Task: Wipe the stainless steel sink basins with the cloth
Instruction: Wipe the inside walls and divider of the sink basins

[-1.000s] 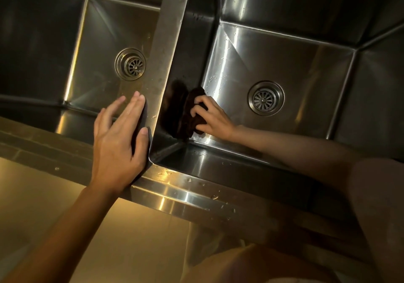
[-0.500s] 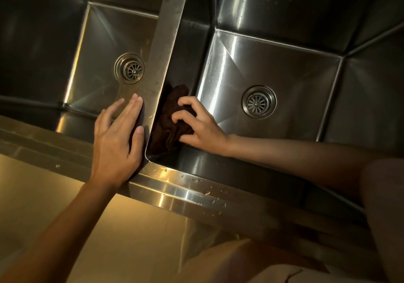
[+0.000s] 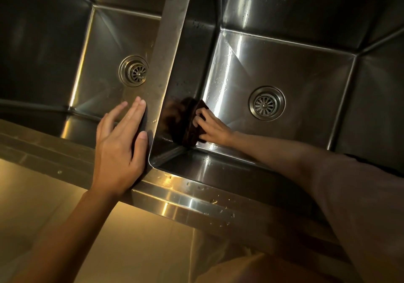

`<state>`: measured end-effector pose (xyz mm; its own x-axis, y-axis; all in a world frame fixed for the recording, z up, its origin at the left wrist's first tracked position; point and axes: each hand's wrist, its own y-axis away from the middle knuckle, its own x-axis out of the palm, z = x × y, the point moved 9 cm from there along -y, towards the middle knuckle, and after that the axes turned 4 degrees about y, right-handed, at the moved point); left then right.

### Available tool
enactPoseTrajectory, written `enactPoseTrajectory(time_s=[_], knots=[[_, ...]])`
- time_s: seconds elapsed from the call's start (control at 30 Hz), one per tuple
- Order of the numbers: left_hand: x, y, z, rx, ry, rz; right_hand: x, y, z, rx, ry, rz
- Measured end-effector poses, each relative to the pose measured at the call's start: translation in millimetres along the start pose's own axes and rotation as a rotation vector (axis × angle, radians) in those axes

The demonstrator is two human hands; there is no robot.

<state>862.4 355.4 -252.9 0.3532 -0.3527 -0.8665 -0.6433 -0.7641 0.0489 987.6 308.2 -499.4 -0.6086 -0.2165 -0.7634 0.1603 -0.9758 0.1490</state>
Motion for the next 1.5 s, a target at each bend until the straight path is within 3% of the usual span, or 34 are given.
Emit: enactPoseTrajectory(time_s=[0.23, 0.47, 0.57, 0.83, 1.13, 1.5], knots=[[1, 0, 1, 0.001, -0.013, 0.004, -35, 6, 18, -0.026, -0.141, -0.16], [-2, -1, -3, 0.002, -0.026, 0.012, -155, 24, 83, -0.176, -0.264, -0.483], [-3, -2, -9, 0.021, -0.11, 0.02, -194, 28, 93, -0.179, -0.278, -0.542], [-15, -50, -43, 0.145, -0.192, -0.129, -171, 9, 62, -0.138, -0.165, -0.482], [6, -81, -45, 0.155, -0.19, -0.139, -80, -25, -21, 0.093, -0.089, -0.195], [10, -79, -44, 0.174, -0.144, -0.196, -55, -34, -55, 0.191, -0.066, -0.184]])
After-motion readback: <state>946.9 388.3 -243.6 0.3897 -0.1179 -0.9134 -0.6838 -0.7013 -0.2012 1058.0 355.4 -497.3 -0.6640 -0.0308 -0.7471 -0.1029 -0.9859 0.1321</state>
